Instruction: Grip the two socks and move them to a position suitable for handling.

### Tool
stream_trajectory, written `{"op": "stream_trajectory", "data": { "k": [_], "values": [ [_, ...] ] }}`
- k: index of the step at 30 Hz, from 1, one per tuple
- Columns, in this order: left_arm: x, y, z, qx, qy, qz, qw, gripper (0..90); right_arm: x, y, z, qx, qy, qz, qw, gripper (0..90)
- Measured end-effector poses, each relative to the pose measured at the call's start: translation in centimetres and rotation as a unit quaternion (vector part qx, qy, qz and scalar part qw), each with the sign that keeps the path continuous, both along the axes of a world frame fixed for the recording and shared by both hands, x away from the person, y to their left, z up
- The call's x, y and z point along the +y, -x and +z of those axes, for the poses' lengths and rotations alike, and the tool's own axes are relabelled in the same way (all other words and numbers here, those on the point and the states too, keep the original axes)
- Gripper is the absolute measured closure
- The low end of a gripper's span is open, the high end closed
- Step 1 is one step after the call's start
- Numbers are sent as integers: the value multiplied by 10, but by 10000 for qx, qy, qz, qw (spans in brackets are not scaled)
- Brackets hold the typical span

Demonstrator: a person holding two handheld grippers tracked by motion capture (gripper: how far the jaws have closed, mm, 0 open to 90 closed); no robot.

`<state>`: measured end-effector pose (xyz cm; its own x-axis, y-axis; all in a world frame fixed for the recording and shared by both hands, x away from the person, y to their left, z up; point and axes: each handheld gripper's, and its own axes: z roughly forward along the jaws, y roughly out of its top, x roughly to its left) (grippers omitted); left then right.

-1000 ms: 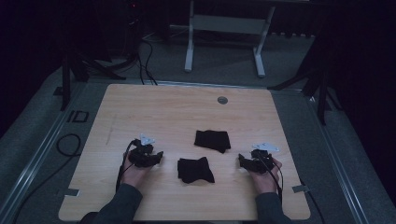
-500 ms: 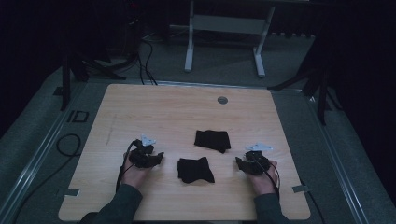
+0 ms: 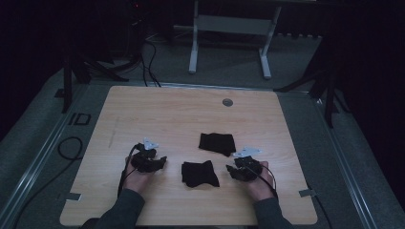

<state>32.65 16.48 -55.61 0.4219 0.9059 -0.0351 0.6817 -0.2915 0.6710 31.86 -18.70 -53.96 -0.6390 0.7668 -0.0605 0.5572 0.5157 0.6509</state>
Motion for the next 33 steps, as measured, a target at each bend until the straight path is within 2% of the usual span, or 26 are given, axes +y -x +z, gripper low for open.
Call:
{"op": "stream_trajectory", "data": {
  "k": [2,3,7,10,14,23,29,33],
  "values": [
    [2,0,1,0,33,34,10000,499,4,1,1,4,3,60,10000,556],
    [3,0,1,-4,33,45,10000,499,12,3,5,-8,58,249,9997,560],
    [5,0,1,0,71,77,9999,499,22,7,15,-59,26,549,9985,563],
    [4,0,1,2,61,67,10000,499,33,8,24,-47,-38,860,9963,565],
    [4,0,1,-7,61,68,10000,499,49,7,31,-75,0,1101,9939,563],
    [3,0,1,-16,53,75,10000,498,87,12,35,29,-118,1460,9892,507],
    [3,0,1,-22,40,70,10000,498,112,12,27,203,-136,1570,9873,449],
    [3,0,1,-26,40,68,10000,498,126,14,25,244,-166,1662,9857,420]
  ]
}}
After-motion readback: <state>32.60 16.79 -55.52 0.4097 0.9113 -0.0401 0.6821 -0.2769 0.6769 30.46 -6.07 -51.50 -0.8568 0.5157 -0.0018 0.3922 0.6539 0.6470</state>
